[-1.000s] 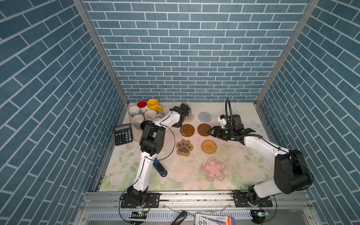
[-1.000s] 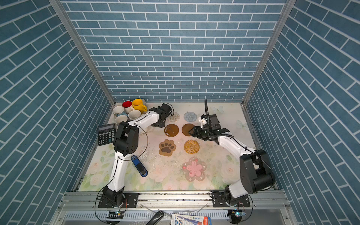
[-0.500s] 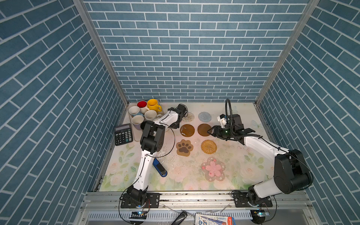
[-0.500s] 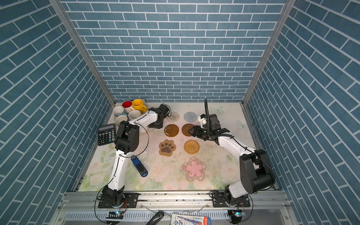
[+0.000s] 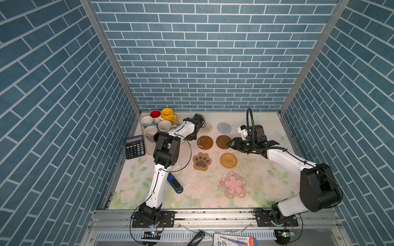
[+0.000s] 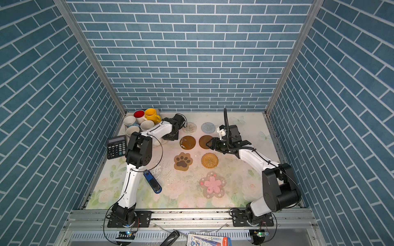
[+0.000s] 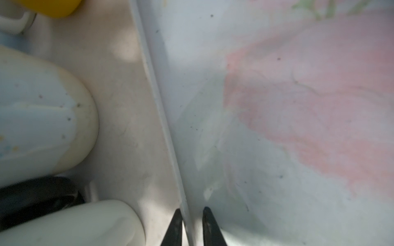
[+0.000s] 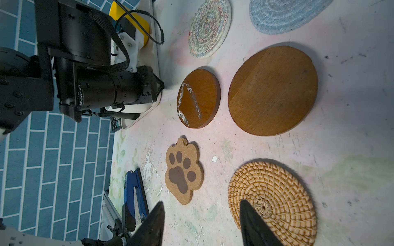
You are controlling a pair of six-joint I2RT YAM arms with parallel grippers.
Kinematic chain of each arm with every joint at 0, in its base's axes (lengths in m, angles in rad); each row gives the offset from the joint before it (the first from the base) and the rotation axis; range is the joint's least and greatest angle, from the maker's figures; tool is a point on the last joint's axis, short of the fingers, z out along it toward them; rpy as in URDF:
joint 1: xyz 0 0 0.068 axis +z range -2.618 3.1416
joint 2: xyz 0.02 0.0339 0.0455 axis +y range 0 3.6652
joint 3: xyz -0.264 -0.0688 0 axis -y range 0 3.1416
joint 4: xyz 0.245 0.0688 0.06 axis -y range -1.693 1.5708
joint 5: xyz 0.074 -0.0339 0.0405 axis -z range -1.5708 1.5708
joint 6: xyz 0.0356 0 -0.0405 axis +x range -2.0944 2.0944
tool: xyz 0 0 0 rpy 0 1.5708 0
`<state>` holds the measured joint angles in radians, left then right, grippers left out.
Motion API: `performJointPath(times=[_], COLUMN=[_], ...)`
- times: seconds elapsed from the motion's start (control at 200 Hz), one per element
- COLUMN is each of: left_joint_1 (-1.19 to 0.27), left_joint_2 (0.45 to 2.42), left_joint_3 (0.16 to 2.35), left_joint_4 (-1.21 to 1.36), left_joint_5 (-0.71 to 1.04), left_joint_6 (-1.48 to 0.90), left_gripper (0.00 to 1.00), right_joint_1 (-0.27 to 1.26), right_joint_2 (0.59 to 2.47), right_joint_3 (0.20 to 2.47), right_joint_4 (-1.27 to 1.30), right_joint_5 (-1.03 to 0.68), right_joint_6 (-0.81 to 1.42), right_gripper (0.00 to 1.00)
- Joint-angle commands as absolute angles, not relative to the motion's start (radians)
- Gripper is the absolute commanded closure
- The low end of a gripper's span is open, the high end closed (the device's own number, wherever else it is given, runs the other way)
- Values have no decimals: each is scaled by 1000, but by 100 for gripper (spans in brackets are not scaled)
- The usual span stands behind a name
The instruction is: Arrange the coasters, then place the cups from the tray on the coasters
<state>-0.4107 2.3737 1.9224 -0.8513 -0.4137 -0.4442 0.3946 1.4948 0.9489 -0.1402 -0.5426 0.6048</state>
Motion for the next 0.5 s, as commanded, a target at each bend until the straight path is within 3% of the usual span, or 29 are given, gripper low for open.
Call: performJointPath(times=[0.0, 0.175, 0.495], left_joint_1=[-406, -410, -433], left_joint_2=[2377, 2353, 2254], left_joint_3=[1845, 1786, 1647], left_joint_4=[-855, -826, -720], left_joint_5=[-352, -322, -242], left_joint_6=[-470, -476, -438], left_gripper=[85, 100, 100], right_joint_1=[399, 399, 402], right_joint_2=[1475, 1457, 1432], right_joint_3=[917, 913, 909], right_joint_4=[-124, -125, -137], right_joint_5=[-552, -551, -541], right_joint_6=[617, 616, 608], right_gripper=[44, 44, 44])
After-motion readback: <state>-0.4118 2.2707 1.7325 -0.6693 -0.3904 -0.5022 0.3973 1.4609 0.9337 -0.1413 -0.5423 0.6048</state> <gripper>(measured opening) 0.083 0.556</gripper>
